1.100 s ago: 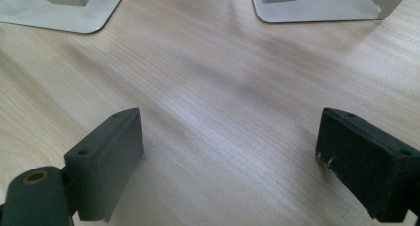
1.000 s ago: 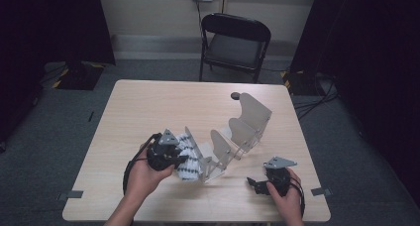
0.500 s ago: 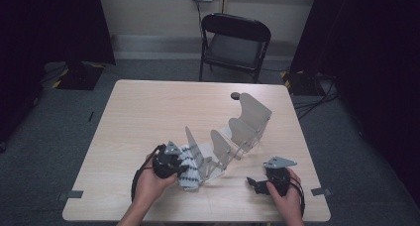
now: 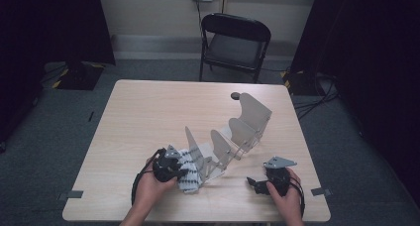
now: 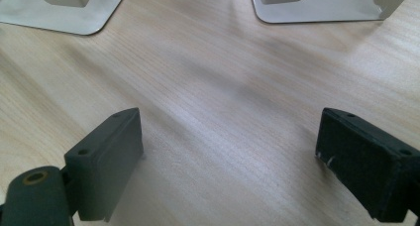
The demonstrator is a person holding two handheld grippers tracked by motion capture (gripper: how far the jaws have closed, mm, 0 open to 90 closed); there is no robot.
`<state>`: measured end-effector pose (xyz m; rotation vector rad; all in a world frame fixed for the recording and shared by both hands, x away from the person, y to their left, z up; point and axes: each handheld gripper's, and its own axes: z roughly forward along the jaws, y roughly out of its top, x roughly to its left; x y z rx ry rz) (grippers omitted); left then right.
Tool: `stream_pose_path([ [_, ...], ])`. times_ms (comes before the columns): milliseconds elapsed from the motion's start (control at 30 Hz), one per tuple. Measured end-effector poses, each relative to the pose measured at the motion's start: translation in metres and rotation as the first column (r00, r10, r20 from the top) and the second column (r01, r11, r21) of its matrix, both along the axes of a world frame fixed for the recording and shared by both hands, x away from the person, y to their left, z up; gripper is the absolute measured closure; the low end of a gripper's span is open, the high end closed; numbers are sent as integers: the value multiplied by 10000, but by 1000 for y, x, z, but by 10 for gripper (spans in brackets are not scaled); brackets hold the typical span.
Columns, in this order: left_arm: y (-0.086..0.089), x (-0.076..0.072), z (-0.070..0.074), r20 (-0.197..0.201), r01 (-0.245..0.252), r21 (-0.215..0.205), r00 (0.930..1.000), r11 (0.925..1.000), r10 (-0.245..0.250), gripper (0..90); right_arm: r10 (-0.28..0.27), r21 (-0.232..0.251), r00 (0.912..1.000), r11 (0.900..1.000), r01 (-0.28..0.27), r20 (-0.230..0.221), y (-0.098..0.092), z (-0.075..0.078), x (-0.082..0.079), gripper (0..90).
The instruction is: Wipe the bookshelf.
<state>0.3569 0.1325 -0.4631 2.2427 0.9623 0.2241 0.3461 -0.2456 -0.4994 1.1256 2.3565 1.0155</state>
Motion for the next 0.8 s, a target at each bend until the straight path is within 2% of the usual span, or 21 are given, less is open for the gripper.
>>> stream_pose_path([
  [133,11,-3,24,338,-91,-28,9994,10000,92,718,8,-3,10000,10000,-8,1,0,0,0,102],
  [233,20,-3,55,779,-193,9,9968,9998,192,719,6,0,10000,10000,-6,6,0,0,0,102],
  [300,24,-3,75,1138,-260,-169,9931,9995,278,718,14,-8,10000,10000,-14,7,0,0,0,102],
  [367,28,-1,98,1470,-287,-50,9887,9996,292,719,-9,-8,10000,10000,9,27,0,0,1,102],
  [467,30,1,121,1786,-327,-306,9832,9990,376,719,-33,-9,10000,10000,33,27,1,0,1,102],
  [533,27,3,129,1978,-339,-405,9794,9986,413,719,-33,-9,10000,10000,34,27,1,0,1,103],
  [600,20,6,128,1970,-175,-239,9802,9996,219,719,-36,-5,10000,10000,36,22,1,0,1,102],
  [700,11,11,114,1681,-114,38,9857,9999,106,720,-35,-3,10000,10000,35,22,1,0,1,102],
  [800,8,15,95,1337,-125,46,9909,9999,118,721,-33,0,10000,10000,33,19,1,0,1,102],
])
